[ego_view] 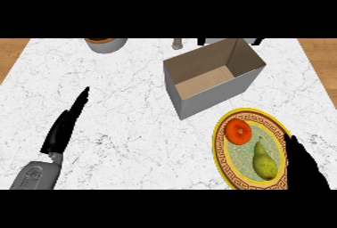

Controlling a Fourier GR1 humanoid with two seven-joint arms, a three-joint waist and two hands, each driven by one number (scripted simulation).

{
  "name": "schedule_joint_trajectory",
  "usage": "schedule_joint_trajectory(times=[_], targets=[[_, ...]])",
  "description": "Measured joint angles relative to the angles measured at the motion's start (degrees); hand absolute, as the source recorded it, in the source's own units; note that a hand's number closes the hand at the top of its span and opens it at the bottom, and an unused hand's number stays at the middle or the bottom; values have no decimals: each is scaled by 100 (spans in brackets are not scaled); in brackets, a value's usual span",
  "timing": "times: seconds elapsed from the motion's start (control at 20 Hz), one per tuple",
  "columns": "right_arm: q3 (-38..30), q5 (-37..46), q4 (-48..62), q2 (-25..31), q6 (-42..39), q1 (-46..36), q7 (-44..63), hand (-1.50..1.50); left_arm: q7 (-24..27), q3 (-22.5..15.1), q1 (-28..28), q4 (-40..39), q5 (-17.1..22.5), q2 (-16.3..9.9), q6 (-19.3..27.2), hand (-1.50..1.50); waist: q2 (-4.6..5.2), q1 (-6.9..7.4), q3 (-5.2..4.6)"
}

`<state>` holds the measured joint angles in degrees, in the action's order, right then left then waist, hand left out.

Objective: Pick the pear from the plate and place it in the cardboard box

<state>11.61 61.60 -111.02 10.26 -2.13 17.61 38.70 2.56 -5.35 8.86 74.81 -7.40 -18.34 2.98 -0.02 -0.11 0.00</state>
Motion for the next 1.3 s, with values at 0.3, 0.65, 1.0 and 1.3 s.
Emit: schedule_joint_trajectory(times=[0.3, 0.65, 1.0, 1.3], targets=[[-170, 40, 383, -94, 33, -204, -101, -150, -16, 154, -134, 131, -187, 123, -130, 0, -1, 2, 1], [-303, -66, 1087, -247, 224, -568, -426, -150, 125, 363, -20, -78, -329, 226, -273, 0, 1, 2, -1], [-457, -94, 1662, -371, 325, -939, -587, -150, -24, 430, -19, 68, -553, 427, -305, 0, -14, -1, -28], [-457, -133, 1861, -488, 445, -986, -725, 150, 29, 537, -132, 166, -609, 475, -423, 0, -41, 1, -59]])
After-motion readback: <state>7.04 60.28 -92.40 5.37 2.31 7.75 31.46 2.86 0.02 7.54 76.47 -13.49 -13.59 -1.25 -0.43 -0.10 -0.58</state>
